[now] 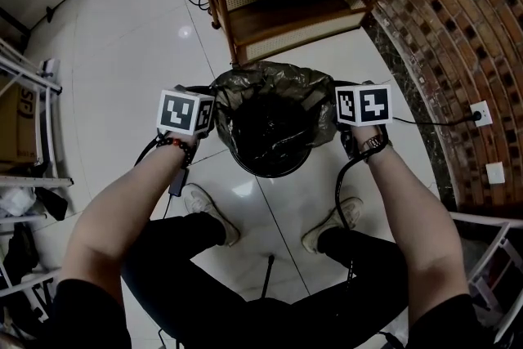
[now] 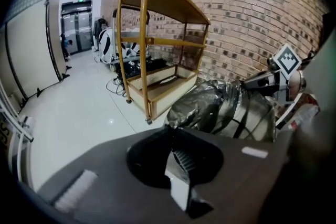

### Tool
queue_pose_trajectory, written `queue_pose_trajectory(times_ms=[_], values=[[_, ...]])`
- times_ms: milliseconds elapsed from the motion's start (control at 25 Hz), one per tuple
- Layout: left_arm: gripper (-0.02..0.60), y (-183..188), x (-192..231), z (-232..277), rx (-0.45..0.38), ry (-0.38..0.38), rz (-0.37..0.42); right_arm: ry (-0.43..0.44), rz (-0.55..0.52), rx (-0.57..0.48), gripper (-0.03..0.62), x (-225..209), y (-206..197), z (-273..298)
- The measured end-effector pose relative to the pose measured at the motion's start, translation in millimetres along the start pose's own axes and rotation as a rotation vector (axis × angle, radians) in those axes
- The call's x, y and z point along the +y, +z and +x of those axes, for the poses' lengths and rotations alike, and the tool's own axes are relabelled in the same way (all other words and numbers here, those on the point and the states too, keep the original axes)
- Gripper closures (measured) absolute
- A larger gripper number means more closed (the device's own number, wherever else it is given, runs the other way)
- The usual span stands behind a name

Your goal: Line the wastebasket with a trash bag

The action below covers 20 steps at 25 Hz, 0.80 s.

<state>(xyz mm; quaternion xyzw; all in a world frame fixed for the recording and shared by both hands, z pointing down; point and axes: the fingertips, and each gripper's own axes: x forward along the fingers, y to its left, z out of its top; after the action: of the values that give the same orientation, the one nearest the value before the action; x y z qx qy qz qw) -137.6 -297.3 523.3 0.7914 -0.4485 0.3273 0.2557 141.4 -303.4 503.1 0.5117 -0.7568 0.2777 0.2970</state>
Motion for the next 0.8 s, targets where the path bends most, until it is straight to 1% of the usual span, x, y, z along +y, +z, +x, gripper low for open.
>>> queue_pose_trajectory(times_ms=[160,240,280,400,480,560,640,680,720,800], values=[[0.575,-17.7,0.0,20.3,0.087,-0.039,-0.034,0.031,0.035,0.079,0.572,3.9,-24.7,18.1],[0.546,-26.5,-4.7,27.0,0.136,-0.071,-0.048,0.055,0.055,0.113,0.569,6.3,-36.0,25.5],[0.544,-31.3,-7.1,29.3,0.158,-0.088,-0.054,0.072,0.068,0.131,0.563,7.9,-42.0,28.5],[0.537,-46.2,-14.8,33.9,0.219,-0.150,-0.085,0.123,0.099,0.180,0.547,12.2,-57.7,34.1],[0.515,-56.2,-19.0,35.5,0.260,-0.199,-0.128,0.147,0.115,0.207,0.531,13.1,-65.4,35.4],[0.478,-67.2,-22.3,36.2,0.305,-0.246,-0.192,0.172,0.135,0.233,0.498,14.6,-72.2,35.8],[0.437,-77.0,-24.3,36.6,0.341,-0.282,-0.267,0.200,0.156,0.257,0.449,16.9,-77.8,35.1],[0.426,-80.8,-24.4,36.4,0.350,-0.290,-0.296,0.213,0.168,0.265,0.415,18.1,-79.9,33.9],[0.426,-83.8,-24.2,35.8,0.356,-0.293,-0.313,0.226,0.181,0.271,0.391,18.9,-81.4,31.9],[0.426,-88.9,-24.3,34.0,0.361,-0.293,-0.326,0.245,0.212,0.275,0.373,18.4,-84.2,25.7]])
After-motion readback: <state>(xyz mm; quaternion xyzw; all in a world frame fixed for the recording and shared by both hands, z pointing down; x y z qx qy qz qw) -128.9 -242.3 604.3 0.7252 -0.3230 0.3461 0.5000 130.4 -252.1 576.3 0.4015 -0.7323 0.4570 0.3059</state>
